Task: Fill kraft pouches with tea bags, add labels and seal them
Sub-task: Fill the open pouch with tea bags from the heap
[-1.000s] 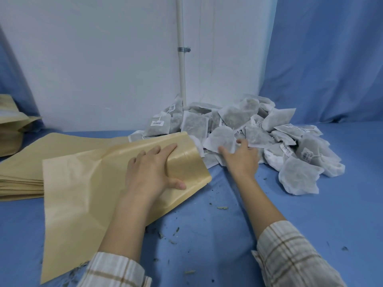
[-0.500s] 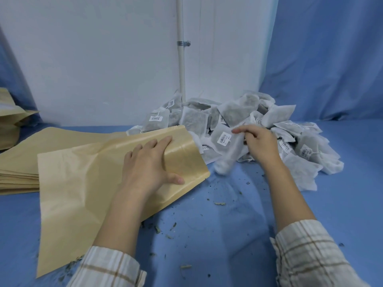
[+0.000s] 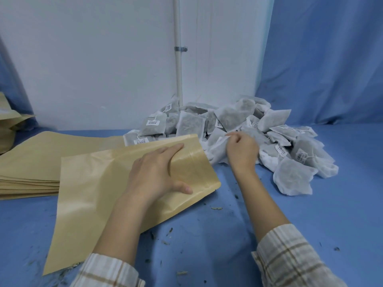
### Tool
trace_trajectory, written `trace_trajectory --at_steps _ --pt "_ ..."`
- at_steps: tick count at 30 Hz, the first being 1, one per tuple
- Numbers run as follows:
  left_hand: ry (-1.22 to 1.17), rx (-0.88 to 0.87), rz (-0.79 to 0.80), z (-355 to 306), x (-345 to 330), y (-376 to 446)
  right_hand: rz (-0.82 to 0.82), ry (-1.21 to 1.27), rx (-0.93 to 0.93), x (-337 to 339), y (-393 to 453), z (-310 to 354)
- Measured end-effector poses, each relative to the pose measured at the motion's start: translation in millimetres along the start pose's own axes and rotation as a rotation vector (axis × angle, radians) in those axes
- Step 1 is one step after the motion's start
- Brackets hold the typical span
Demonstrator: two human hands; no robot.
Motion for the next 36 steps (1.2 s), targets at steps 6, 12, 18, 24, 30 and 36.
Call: trace_trajectory --at_steps 6,12,18,24,30,36 --pt "-0.015 -0.082 -0.028 -9 2 0 0.919 0.138 0.189 -81 -45 47" --pt "0.033 -0.154 -0.003 -21 0 -2 1.021 0.18 0.0 -85 -47 29" --pt "0.192 -0.049 0.04 0 6 2 1.401 0.853 -0.01 -104 -79 55" --pt "0.073 0.001 0.01 19 13 -3 0.607 0.334 0.1 -66 -9 16" --pt "0.128 0.064 0.063 26 4 3 0.34 -0.497 -0.059 -40 17 -63" --pt "0.085 0.071 0.021 32 9 2 0.287 0.066 0.106 -8 27 -47"
Point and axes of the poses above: each hand's wrist, its own y-axis towards the middle knuckle, its own x-axis out of the back of the hand, z = x × y, the point moved 9 cm from there along y, towards the middle knuckle, and after that the axes turned 13 degrees about z, right-handed, at the moved point
